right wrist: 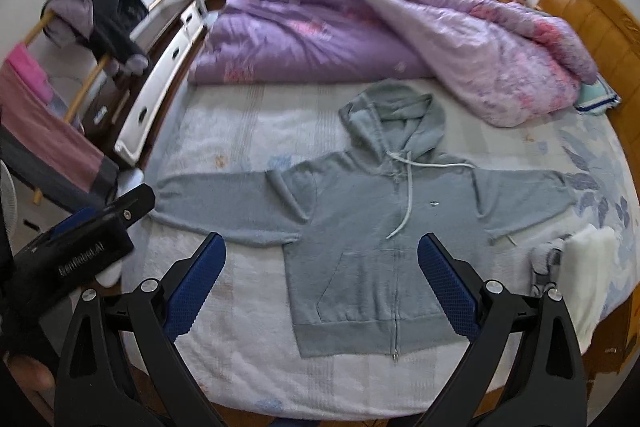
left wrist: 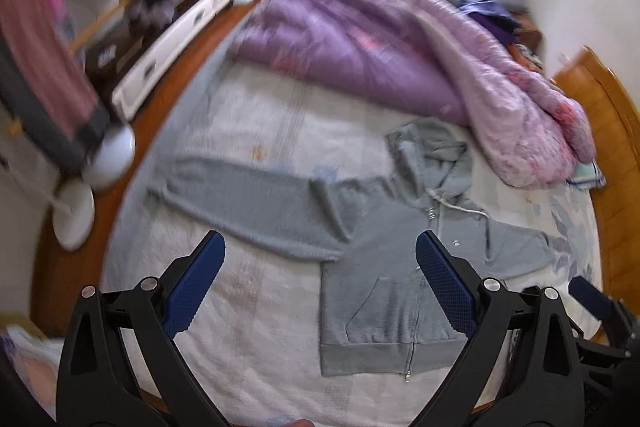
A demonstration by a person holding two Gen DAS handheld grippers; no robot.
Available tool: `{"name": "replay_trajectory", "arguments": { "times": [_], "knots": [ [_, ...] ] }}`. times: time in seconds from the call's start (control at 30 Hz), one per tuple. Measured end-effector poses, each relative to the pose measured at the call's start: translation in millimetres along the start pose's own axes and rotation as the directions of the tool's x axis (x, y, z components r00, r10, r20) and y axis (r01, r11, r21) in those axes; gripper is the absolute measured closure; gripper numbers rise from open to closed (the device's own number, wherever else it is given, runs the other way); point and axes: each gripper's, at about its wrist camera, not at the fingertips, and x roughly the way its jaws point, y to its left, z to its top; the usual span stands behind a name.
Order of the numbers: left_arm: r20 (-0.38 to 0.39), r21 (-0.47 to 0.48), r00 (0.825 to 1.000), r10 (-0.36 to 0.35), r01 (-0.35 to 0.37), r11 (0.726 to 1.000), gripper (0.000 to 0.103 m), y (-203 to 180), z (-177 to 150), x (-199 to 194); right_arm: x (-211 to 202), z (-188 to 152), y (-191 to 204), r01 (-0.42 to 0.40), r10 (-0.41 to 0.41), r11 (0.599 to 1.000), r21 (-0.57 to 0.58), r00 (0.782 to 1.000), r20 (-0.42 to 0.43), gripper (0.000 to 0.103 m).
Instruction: Fold large clothes
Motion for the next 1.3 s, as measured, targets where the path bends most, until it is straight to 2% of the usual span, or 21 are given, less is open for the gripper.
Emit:
{"name": "replay_trajectory", "arguments": {
  "times": [0.13,0.2,0.3,0.37,0.4,0.47,0.5,0.6,0.73,0.83,0.87,0.9,0.93,0.97,1.0,1.07,1.17,1.27,1.3],
  "knots": [
    [-0.047,-0.131,0.999,0.010,-0.016,0.991,0.007,60.2,-6.5,70.4,70.8,5.7,7.7,-0.008,0.005,0.999,-0.050,0.999,-0.054,0.010],
    [-0.083,-0.245,0.996,0.035,-0.054,0.968,0.007,100.4,-12.6,109.4,107.9,3.5,5.9,-0.005,-0.001,0.998,-0.063,0.996,-0.093,0.010],
    [-0.118,-0.395,0.990,0.079,-0.120,0.911,0.007,166.1,-21.7,168.2,156.0,-0.8,-0.2,-0.009,0.000,0.998,-0.065,0.991,-0.133,0.010],
    [-0.108,-0.494,0.993,0.049,-0.097,0.864,0.007,202.0,-25.2,195.9,181.1,-3.7,-3.1,-0.013,0.004,0.998,-0.059,0.989,-0.150,0.010],
    [-0.123,-0.560,0.991,0.044,-0.106,0.822,0.007,224.3,-27.0,213.7,194.8,-5.2,-7.2,-0.009,0.000,0.998,-0.056,0.988,-0.154,0.010],
    [-0.105,-0.629,0.994,0.017,-0.079,0.773,0.007,253.0,-27.4,234.0,217.5,-8.0,-11.7,-0.005,-0.003,0.998,-0.055,0.988,-0.157,0.010],
    [-0.108,-0.636,0.994,0.034,-0.095,0.766,0.007,262.8,-26.2,241.5,230.2,-9.9,-15.2,-0.002,-0.007,0.998,-0.055,0.987,-0.161,0.010],
    [-0.125,-0.621,0.987,0.098,-0.155,0.768,0.007,292.1,-17.7,271.8,260.7,-16.8,-21.2,-0.012,0.005,0.999,-0.036,0.985,-0.175,0.010],
    [-0.098,-0.609,0.989,0.106,-0.144,0.780,0.007,305.1,-5.2,295.3,287.2,-26.2,-27.4,-0.066,0.068,0.998,0.014,0.980,-0.189,0.010],
    [-0.126,-0.628,0.985,0.117,-0.170,0.759,0.012,314.3,-4.3,319.6,299.8,-32.3,-29.4,-0.109,0.114,0.993,0.039,0.974,-0.196,0.010],
    [-0.134,-0.629,0.981,0.138,-0.192,0.754,0.021,317.2,-2.6,325.4,303.7,-33.6,-28.9,-0.129,0.135,0.991,0.042,0.971,-0.200,0.015],
    [-0.140,-0.624,0.978,0.158,-0.210,0.753,0.025,318.3,-1.1,328.3,306.7,-34.0,-28.0,-0.142,0.147,0.989,0.040,0.968,-0.201,0.019],
    [-0.138,-0.621,0.978,0.160,-0.211,0.755,0.027,321.8,0.0,329.0,309.2,-34.1,-26.7,-0.150,0.154,0.988,0.038,0.967,-0.203,0.028],
    [-0.131,-0.614,0.977,0.166,-0.211,0.760,0.043,321.6,1.9,327.2,312.9,-33.4,-25.7,-0.167,0.171,0.985,0.040,0.964,-0.205,0.039],
    [-0.115,-0.600,0.979,0.166,-0.202,0.774,0.072,321.2,3.7,324.5,318.0,-32.3,-25.0,-0.189,0.194,0.981,0.047,0.958,-0.212,0.046],
    [-0.088,-0.576,0.984,0.154,-0.176,0.798,0.088,320.0,7.8,314.4,329.7,-29.5,-23.3,-0.219,0.227,0.974,0.061,0.948,-0.224,0.070],
    [-0.045,-0.547,0.977,0.209,-0.199,0.813,0.089,317.2,11.4,285.2,348.6,-25.1,-20.0,-0.252,0.267,0.964,0.088,0.932,-0.246,0.081],
    [0.019,-0.544,0.968,0.250,-0.200,0.815,0.090,311.2,15.0,246.0,373.2,-23.9,-13.8,-0.241,0.256,0.967,0.087,0.926,-0.277,0.083],
    [0.040,-0.541,0.968,0.247,-0.187,0.820,0.090,306.8,16.0,234.2,387.3,-27.1,-13.1,-0.241,0.259,0.966,0.096,0.915,-0.310,0.083]
  ]
}}
